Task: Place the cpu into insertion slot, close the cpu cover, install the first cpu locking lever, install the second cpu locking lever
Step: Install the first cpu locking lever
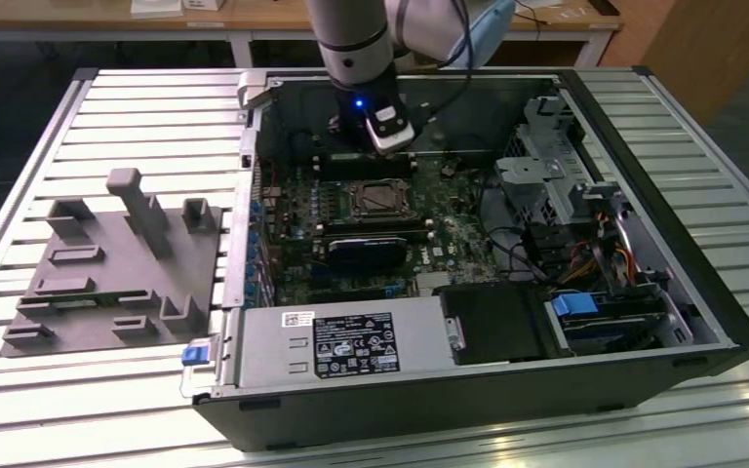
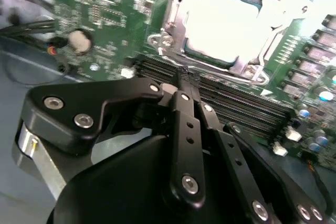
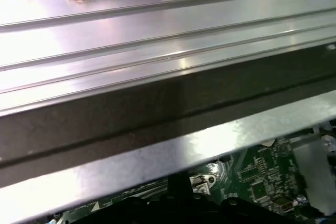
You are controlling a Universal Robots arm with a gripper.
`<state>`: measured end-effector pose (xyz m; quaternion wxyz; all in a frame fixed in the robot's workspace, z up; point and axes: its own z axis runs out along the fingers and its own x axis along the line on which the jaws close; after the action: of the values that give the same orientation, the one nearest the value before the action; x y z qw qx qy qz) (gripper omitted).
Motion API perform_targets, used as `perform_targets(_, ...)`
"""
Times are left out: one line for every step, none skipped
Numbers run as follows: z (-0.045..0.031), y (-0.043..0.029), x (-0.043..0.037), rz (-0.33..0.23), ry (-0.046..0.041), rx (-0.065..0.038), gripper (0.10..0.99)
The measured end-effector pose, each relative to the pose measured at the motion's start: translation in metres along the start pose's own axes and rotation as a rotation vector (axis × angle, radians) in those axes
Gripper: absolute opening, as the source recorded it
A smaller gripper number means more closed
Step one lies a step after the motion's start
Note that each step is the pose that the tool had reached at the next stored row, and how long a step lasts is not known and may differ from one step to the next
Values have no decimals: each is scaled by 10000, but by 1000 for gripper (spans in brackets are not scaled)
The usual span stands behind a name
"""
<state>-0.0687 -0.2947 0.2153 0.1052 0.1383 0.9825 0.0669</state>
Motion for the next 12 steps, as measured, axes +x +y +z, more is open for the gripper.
perform_targets(3,1,-5,16,173,56,102)
perform_targets(6,2,-8,31,322,112,102)
perform_targets(9,3,-13,41,445,164,102)
perform_targets(12,4,-19,49,542,213,102)
perform_targets(15,5,-23,49,580,245,102)
perform_targets(15,5,-23,48,581,265,102)
perform_targets(15,5,-23,46,578,280,102)
perform_targets(15,4,-23,44,577,286,102)
perform_targets(14,3,-24,44,576,292,102)
perform_targets(14,0,-25,45,575,293,102)
perform_targets(14,-5,-27,48,573,294,102)
perform_targets(14,-10,-28,48,571,303,102)
